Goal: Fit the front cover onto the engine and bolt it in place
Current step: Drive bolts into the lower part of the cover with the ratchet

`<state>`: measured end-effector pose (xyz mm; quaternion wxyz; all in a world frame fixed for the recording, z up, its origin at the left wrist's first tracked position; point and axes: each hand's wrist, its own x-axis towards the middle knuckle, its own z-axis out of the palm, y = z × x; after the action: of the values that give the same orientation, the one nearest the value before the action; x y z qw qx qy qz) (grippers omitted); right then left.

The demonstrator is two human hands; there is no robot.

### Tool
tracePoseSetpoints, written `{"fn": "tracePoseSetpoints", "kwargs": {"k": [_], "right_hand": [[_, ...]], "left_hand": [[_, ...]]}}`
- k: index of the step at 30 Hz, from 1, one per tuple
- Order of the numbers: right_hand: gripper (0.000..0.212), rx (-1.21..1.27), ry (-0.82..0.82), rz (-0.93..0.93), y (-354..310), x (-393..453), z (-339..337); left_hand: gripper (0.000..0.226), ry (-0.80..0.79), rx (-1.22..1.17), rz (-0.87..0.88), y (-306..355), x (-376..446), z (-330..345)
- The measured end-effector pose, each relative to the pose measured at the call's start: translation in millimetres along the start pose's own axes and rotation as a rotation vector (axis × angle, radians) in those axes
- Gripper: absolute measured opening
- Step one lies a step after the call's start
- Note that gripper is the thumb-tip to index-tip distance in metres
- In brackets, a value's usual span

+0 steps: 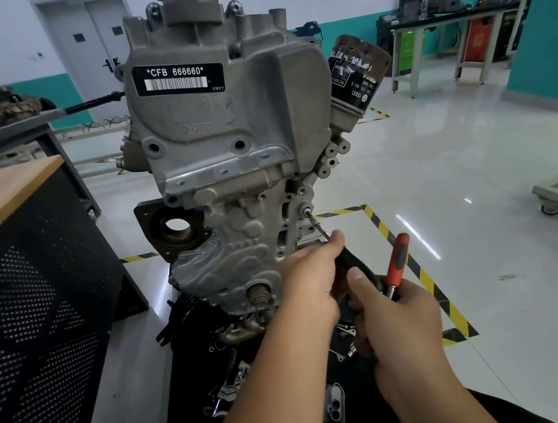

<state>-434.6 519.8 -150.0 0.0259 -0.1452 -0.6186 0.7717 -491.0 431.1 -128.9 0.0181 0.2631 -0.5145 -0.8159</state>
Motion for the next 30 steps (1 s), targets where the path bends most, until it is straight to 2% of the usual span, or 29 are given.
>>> {"fn": "tracePoseSetpoints", "kwargs": {"k": [5, 8, 10, 13, 17, 20, 25, 28, 30], "right_hand": [[0.052, 0.083, -0.007, 0.139, -3.8, 0.3, -0.2], [0.037, 0.067, -0.051, 0.091, -3.7, -1.0, -0.3], [0.026, 0.001, -0.015, 0.006, -1.4, 0.0, -1.1], [0.023, -0.036, 0.06, -0.033, -2.1, 0.1, 0.0], [0.049, 0.051, 0.039, 0.111, -6.0, 1.2, -1.5], [0.056, 0.081, -0.039, 0.136, -6.9, 1.2, -3.7], [0.036, 0.025, 0.023, -0.018, -8.4, 1.9, -4.4], [0.041, 0.073, -0.018, 0.068, -8.9, 0.6, -1.7], [0.038, 0.139, -0.075, 0.168, -10.4, -1.4, 0.5]], "left_hand": [[0.014, -0.127, -0.072, -0.108, 4.7, -3.1, -1.8], [0.013, -0.103, -0.026, -0.04, 4.7, 0.7, -3.2], [0.016, -0.087, 0.012, 0.009, 2.8, 2.8, -4.1], [0.017, -0.079, 0.018, 0.029, 1.0, 1.0, -5.8], [0.017, -0.144, -0.026, -0.053, 5.8, -3.6, -6.9], [0.012, -0.136, 0.001, -0.033, 10.0, -4.8, -9.0], [0.016, -0.054, 0.056, 0.013, 8.4, -4.7, -10.4], [0.02, -0.122, 0.028, -0.072, 8.6, -9.6, -8.6], [0.016, -0.182, -0.009, -0.147, 12.6, -12.9, -8.7]]}}
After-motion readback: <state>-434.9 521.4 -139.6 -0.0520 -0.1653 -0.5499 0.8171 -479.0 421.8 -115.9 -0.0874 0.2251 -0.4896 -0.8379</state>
